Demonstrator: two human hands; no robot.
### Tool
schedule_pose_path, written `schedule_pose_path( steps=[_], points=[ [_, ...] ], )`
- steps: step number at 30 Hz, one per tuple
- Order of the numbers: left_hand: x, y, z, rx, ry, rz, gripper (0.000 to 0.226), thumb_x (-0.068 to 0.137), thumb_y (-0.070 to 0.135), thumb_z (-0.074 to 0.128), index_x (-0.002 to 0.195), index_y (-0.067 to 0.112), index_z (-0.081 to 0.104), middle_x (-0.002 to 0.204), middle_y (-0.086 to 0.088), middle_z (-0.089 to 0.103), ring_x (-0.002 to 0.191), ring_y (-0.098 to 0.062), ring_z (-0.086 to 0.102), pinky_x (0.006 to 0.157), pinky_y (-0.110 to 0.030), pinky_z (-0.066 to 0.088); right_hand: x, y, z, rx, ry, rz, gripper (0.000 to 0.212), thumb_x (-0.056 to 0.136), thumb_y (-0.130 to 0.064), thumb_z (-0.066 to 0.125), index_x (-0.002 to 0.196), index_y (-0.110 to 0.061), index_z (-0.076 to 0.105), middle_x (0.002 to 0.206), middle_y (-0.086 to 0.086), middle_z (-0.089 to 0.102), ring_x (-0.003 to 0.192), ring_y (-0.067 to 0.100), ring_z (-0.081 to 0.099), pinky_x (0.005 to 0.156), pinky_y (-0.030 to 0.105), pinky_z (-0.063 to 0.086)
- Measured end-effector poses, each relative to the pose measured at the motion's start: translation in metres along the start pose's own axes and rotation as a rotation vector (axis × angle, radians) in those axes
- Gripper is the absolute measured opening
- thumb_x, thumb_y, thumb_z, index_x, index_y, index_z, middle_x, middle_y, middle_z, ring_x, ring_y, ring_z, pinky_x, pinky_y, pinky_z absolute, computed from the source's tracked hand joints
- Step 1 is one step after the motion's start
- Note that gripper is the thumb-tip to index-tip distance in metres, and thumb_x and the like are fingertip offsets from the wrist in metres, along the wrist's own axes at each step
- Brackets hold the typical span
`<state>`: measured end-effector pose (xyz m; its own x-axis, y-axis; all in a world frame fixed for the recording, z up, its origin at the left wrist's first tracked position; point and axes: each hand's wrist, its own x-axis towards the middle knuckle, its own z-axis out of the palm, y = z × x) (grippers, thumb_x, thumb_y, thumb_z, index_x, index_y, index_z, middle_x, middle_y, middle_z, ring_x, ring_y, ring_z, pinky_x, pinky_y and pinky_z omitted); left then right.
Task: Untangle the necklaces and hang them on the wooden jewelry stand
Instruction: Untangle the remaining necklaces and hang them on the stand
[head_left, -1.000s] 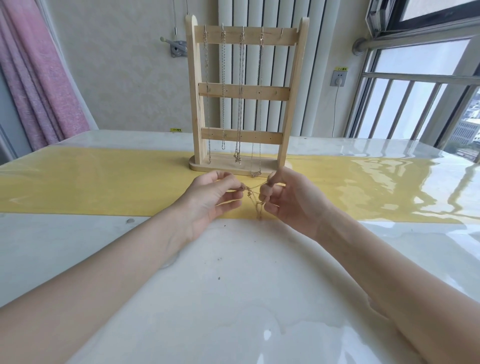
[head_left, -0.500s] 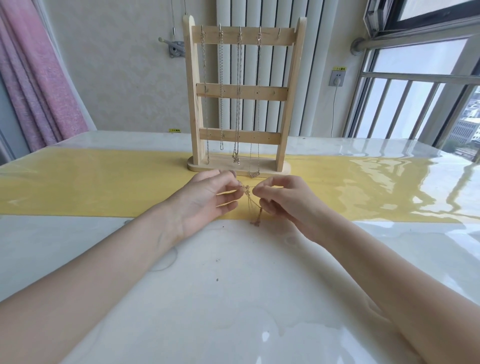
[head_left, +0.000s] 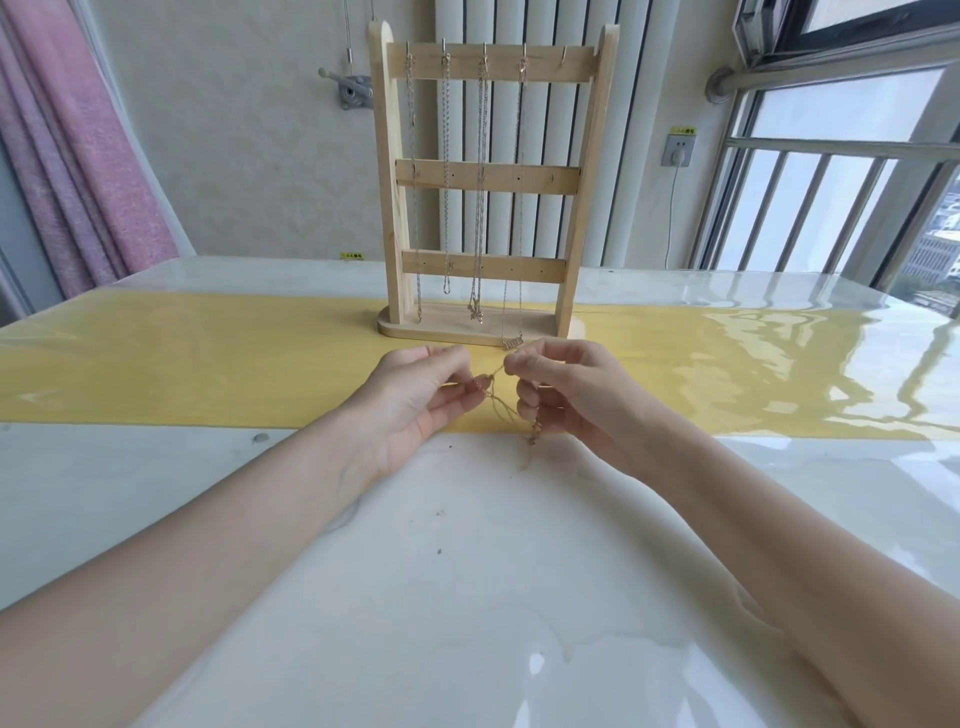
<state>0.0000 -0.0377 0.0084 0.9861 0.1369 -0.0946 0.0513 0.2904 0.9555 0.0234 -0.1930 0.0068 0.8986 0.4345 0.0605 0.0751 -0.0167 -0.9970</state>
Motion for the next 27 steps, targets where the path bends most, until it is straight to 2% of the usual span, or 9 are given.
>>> schedule_pose_path(
  steps=[3, 7, 12, 16, 19, 23, 25, 27],
  points=[
    [-0.0005, 0.0007, 0.0005, -0.01, 0.001, -0.008, 0.024, 0.085, -0.007, 0.049, 0.066, 0.008, 0.044, 0.055, -0.004, 0.052, 0.056, -0.016, 0.059, 0.054, -0.02, 0.054, -0.0005, -0.0026, 0.0026, 0.029, 0.03, -0.039, 0.019, 0.092, -0.011, 0.058, 0.074, -0.013, 0.053, 0.057, 0.001, 0.05, 0.049, 0.015, 0.046, 0.044, 0.02, 0.029],
    [-0.0024, -0.0003, 0.0024, 0.028, -0.012, 0.001, 0.024, 0.086, -0.005, 0.048, 0.067, 0.008, 0.045, 0.066, -0.007, 0.048, 0.048, -0.012, 0.051, 0.048, -0.017, 0.047, -0.0004, -0.0033, 0.0063, -0.014, 0.068, -0.1, 0.018, 0.094, -0.011, 0.056, 0.077, -0.013, 0.051, 0.054, 0.002, 0.052, 0.042, 0.014, 0.046, 0.039, 0.019, 0.026],
    [-0.0036, 0.0008, 0.0023, -0.023, -0.038, -0.043, 0.021, 0.087, -0.005, 0.046, 0.072, 0.01, 0.045, 0.065, -0.005, 0.043, 0.044, -0.01, 0.045, 0.044, -0.018, 0.043, -0.0008, -0.0013, 0.0078, -0.059, 0.075, -0.11, 0.018, 0.097, -0.011, 0.051, 0.08, -0.012, 0.047, 0.053, 0.001, 0.055, 0.041, 0.015, 0.049, 0.037, 0.02, 0.028],
    [-0.0057, -0.0001, 0.0038, 0.08, -0.06, -0.058, 0.019, 0.086, -0.003, 0.045, 0.076, 0.012, 0.047, 0.065, 0.0, 0.039, 0.039, -0.008, 0.037, 0.041, -0.017, 0.033, -0.0012, -0.0023, 0.0063, -0.152, 0.096, -0.162, 0.02, 0.097, -0.011, 0.051, 0.077, -0.012, 0.047, 0.05, -0.002, 0.053, 0.04, 0.013, 0.043, 0.04, 0.02, 0.026],
    [-0.0067, -0.0012, 0.0051, 0.207, -0.072, -0.047, 0.017, 0.087, -0.001, 0.048, 0.077, 0.012, 0.051, 0.068, 0.001, 0.042, 0.042, -0.008, 0.038, 0.043, -0.018, 0.034, -0.0012, -0.0027, 0.0049, -0.209, 0.122, -0.184, 0.02, 0.095, -0.009, 0.052, 0.076, -0.01, 0.048, 0.048, -0.004, 0.053, 0.038, 0.011, 0.039, 0.039, 0.018, 0.028],
    [-0.0089, -0.0002, 0.0045, 0.239, -0.13, -0.04, 0.014, 0.086, -0.001, 0.055, 0.082, 0.012, 0.055, 0.062, 0.004, 0.044, 0.047, -0.008, 0.037, 0.05, -0.019, 0.035, -0.0001, -0.003, 0.0022, -0.167, 0.186, -0.214, 0.017, 0.096, -0.009, 0.051, 0.079, -0.008, 0.048, 0.045, -0.005, 0.052, 0.037, 0.012, 0.04, 0.039, 0.018, 0.028],
    [-0.0084, -0.0015, 0.0026, 0.338, -0.153, 0.005, 0.018, 0.084, -0.005, 0.058, 0.087, 0.013, 0.056, 0.063, 0.002, 0.044, 0.048, -0.009, 0.038, 0.052, -0.019, 0.036, 0.0001, -0.004, 0.0009, -0.097, 0.206, -0.223, 0.018, 0.096, -0.009, 0.051, 0.079, -0.009, 0.048, 0.045, -0.004, 0.051, 0.039, 0.014, 0.043, 0.04, 0.02, 0.028],
    [-0.006, -0.0042, 0.0025, 0.466, -0.1, 0.083, 0.021, 0.083, -0.007, 0.057, 0.087, 0.014, 0.058, 0.067, 0.0, 0.044, 0.052, -0.012, 0.038, 0.056, -0.02, 0.036, 0.0004, -0.0053, 0.0009, 0.021, 0.196, -0.191, 0.017, 0.095, -0.009, 0.053, 0.078, -0.01, 0.049, 0.048, -0.002, 0.05, 0.044, 0.015, 0.046, 0.042, 0.02, 0.029]
  ],
)
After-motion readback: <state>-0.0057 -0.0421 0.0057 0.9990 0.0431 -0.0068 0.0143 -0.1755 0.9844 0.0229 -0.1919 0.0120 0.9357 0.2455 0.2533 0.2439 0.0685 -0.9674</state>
